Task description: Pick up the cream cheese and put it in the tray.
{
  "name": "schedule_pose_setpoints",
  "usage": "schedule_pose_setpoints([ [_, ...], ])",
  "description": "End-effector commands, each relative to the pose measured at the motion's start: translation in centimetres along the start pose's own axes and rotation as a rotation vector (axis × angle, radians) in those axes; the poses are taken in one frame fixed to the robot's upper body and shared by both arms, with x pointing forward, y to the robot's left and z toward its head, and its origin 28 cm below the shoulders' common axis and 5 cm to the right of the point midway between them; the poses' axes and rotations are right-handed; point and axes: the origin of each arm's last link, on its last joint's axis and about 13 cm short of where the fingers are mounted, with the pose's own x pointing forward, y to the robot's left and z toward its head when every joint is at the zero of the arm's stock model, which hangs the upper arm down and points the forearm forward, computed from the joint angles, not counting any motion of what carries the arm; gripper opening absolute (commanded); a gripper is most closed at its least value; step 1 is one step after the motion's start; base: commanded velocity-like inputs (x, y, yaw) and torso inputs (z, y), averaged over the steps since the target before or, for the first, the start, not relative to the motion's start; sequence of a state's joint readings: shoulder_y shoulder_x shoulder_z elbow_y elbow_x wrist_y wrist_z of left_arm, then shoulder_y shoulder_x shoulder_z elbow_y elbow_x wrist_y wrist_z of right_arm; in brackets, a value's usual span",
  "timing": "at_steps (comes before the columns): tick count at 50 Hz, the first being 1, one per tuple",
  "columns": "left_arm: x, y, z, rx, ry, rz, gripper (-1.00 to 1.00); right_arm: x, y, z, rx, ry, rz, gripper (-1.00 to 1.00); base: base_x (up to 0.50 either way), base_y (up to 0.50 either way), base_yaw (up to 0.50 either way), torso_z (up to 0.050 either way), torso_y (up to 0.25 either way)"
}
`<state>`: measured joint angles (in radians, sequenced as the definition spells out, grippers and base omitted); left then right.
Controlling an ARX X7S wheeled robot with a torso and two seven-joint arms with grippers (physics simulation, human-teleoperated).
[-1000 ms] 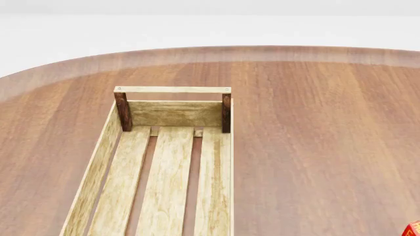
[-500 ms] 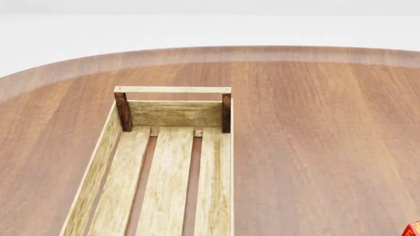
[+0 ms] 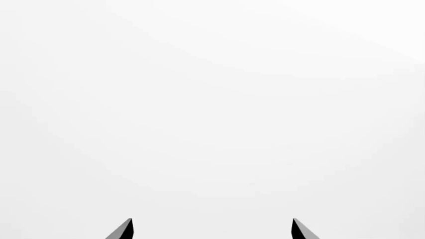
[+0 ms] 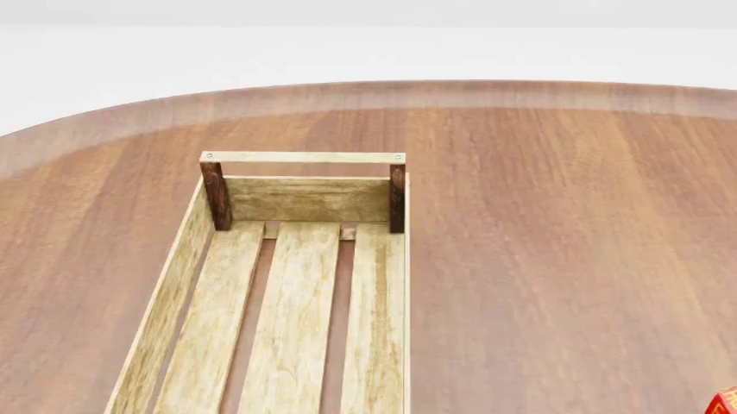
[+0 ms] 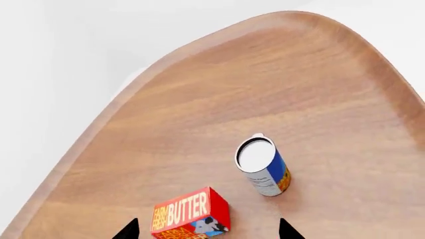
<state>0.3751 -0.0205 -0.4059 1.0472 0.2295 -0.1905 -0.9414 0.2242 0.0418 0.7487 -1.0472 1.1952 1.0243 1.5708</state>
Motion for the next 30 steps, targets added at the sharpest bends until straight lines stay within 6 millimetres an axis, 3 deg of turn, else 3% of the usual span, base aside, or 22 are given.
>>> schedule_pose_setpoints([
  [1, 0.2, 0.0, 0.2, -0.018, -0.016, -0.005, 1.0, 0.7, 0.3, -0.8, -0.016, 0.059, -0.059, 1.0, 0.0, 0.0, 0.0, 0.0, 0.0],
  [30, 0.1, 0.2, 0.2, -0.02, -0.026, 0.0, 1.0, 2.0, 0.1, -3.6, -0.183, 0.157, -0.135, 1.0, 0.0, 0.0, 0.0, 0.0, 0.0],
])
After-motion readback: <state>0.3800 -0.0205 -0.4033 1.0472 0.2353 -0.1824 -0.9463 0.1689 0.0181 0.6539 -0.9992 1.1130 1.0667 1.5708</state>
